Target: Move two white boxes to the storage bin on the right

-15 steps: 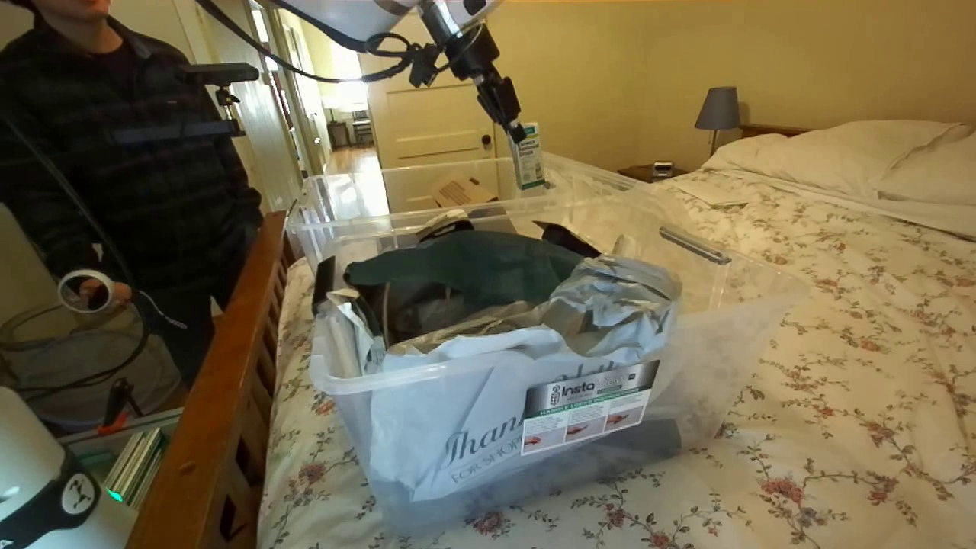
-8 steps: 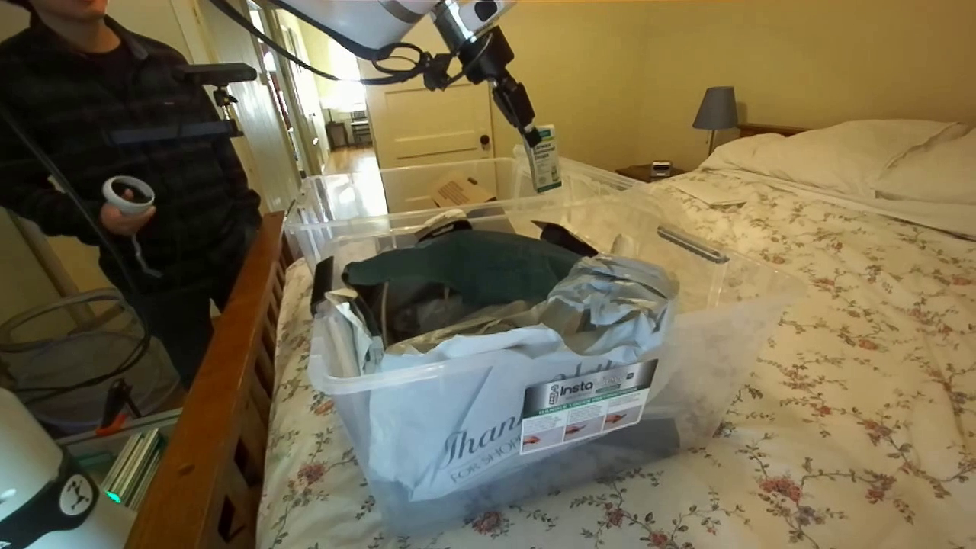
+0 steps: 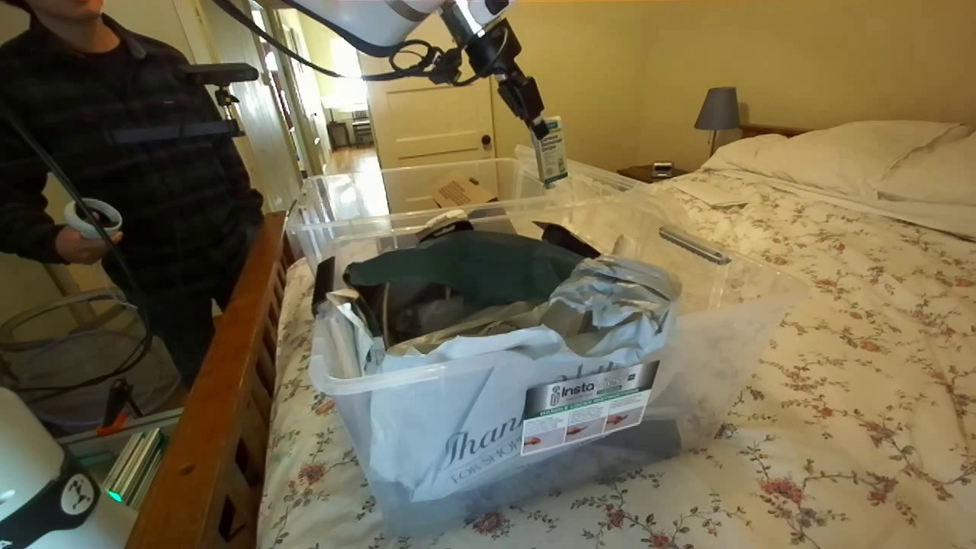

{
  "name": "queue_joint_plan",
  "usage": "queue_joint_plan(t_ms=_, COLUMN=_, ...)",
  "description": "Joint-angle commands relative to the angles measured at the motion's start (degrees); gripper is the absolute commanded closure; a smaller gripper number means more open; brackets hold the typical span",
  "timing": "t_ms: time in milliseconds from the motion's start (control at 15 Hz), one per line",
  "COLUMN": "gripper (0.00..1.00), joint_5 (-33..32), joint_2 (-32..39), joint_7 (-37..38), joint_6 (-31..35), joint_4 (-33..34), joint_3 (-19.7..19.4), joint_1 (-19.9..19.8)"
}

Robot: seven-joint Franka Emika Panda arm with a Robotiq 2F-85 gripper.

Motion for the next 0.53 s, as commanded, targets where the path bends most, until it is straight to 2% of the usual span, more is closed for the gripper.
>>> queue_joint_plan(t_ms=0, gripper=0.95, joint_5=-0.5, joint_2=-0.5, joint_7=-5.9, joint_6=-1.2, joint_4=0.9, joint_3=-1.9, joint_1=-2.2)
queue_joint_plan(t_ms=200, gripper=0.95, joint_5=0.9, joint_2=0.7, joint_7=-10.0, joint_6=-1.9, joint_4=0.6, joint_3=-2.5, joint_1=-3.3)
queue_joint_plan(t_ms=467, gripper=0.95, joint_5=2.5, joint_2=3.5, joint_7=-10.2, joint_6=-3.6, joint_4=-0.2, joint_3=-2.5, joint_1=-3.2)
